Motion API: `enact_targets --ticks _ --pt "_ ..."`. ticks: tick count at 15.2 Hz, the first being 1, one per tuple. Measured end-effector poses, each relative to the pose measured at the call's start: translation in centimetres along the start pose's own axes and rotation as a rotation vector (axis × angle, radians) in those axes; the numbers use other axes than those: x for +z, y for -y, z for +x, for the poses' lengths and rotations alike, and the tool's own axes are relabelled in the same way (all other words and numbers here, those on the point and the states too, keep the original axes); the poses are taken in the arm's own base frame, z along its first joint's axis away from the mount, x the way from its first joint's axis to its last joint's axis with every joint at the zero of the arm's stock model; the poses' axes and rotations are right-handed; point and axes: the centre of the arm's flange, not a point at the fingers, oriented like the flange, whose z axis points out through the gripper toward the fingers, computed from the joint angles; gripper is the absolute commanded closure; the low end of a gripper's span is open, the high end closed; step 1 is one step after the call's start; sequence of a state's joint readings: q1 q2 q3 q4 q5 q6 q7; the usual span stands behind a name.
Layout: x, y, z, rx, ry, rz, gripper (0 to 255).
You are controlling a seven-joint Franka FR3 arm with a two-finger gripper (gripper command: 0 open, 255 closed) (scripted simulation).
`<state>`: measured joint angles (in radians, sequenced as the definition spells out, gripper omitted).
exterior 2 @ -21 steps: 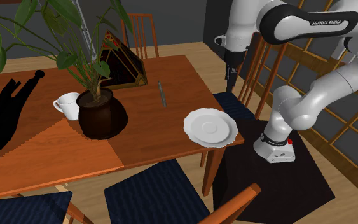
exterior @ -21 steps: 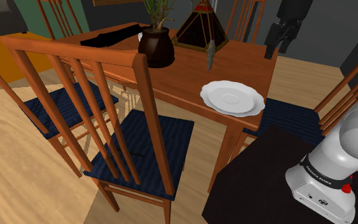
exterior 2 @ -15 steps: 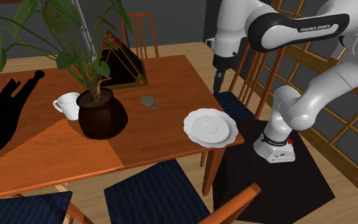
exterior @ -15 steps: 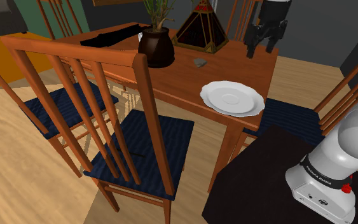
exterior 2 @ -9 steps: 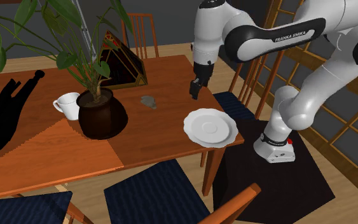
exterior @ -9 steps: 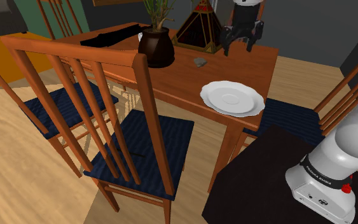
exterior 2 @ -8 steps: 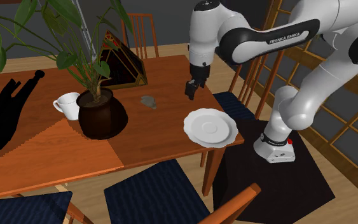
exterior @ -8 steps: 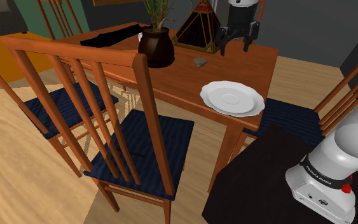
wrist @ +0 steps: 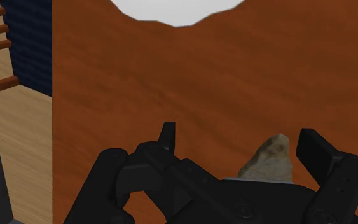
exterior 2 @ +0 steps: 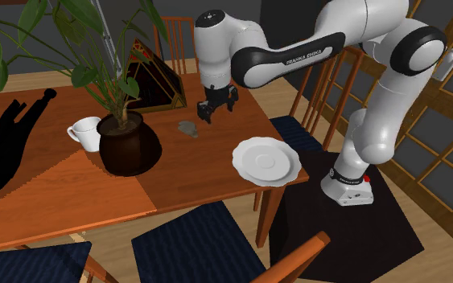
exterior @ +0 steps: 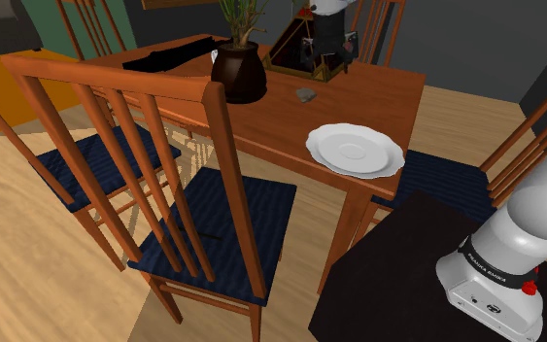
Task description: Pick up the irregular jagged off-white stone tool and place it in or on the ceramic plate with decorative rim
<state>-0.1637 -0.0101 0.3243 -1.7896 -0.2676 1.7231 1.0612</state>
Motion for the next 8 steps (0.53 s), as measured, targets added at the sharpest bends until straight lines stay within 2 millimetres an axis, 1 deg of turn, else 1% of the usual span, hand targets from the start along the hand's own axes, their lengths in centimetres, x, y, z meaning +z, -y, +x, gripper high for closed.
enact_targets --ticks 5,6,8 --pt "1.3 3.7 5.0 0.206 -0.031 -0.059 0" --pt "1.7 3.9 5.6 0.226 -0.034 -0.064 0" --pt "2.5 4.1 6.0 0.241 -0.037 -0.069 0"
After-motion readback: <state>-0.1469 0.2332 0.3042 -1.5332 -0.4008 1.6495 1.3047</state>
